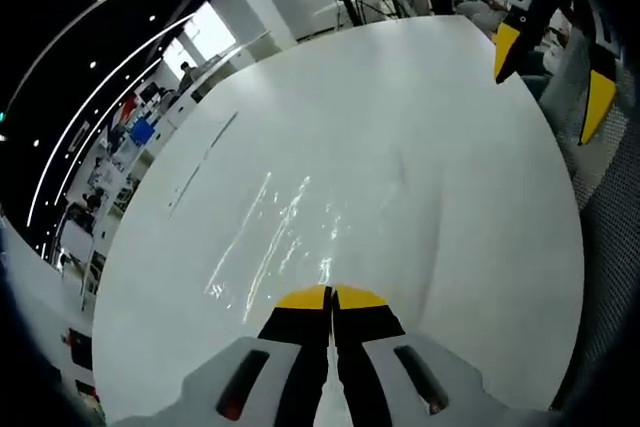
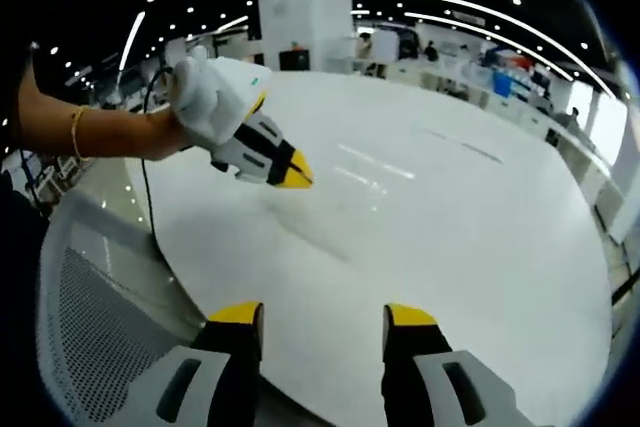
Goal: Open the resealable bag by pulling the two sides of the seal apart until the entire bag opening is separated and visibly accessible.
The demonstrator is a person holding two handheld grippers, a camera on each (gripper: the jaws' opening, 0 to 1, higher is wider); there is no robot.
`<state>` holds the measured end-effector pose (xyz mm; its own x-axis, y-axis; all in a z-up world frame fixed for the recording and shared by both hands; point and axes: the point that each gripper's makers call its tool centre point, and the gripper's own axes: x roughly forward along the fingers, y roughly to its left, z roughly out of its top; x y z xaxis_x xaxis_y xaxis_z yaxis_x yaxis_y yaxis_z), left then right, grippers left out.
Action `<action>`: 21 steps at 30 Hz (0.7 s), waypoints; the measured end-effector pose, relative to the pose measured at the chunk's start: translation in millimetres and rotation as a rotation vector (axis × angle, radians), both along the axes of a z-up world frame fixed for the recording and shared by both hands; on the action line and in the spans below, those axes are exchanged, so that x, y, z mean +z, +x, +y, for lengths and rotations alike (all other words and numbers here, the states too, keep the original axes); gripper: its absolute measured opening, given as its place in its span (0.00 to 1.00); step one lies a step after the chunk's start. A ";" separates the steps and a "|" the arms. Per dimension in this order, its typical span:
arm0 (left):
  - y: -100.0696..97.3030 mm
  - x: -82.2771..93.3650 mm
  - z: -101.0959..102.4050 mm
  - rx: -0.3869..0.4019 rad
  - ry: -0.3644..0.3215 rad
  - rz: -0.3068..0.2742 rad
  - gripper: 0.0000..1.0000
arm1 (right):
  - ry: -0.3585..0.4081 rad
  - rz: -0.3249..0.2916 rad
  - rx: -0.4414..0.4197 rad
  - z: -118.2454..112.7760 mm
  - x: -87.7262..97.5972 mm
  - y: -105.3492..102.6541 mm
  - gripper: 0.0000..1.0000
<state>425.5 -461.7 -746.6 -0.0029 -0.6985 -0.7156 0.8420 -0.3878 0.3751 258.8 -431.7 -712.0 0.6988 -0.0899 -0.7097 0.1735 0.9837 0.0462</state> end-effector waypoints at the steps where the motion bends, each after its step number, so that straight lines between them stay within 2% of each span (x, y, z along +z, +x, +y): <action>1: -1.9 -1.1 -1.2 0.003 0.006 0.025 0.00 | 0.000 -0.002 -0.002 -0.7 0.3 0.1 0.46; 6: -8.7 -5.1 2.0 -0.002 0.039 0.064 0.13 | 0.000 -0.002 -0.010 -2.5 0.1 0.5 0.46; 7: -13.2 -5.2 4.1 0.008 0.040 0.102 0.14 | 0.000 -0.002 -0.011 -2.8 -0.1 0.7 0.46; 8: -14.8 -4.4 5.0 0.006 0.036 0.114 0.15 | 0.000 -0.003 -0.011 -2.8 -0.2 1.0 0.46; 13: -17.2 -1.1 13.8 0.002 0.035 0.112 0.23 | 0.002 -0.012 -0.021 -3.1 0.5 2.3 0.47; 17: -25.7 9.8 20.2 -0.034 -0.004 0.132 0.29 | 0.000 -0.012 -0.020 -2.9 -0.1 1.8 0.47; 21: -28.7 20.2 29.0 0.003 -0.038 0.186 0.35 | 0.001 -0.025 -0.035 -5.3 1.3 1.0 0.49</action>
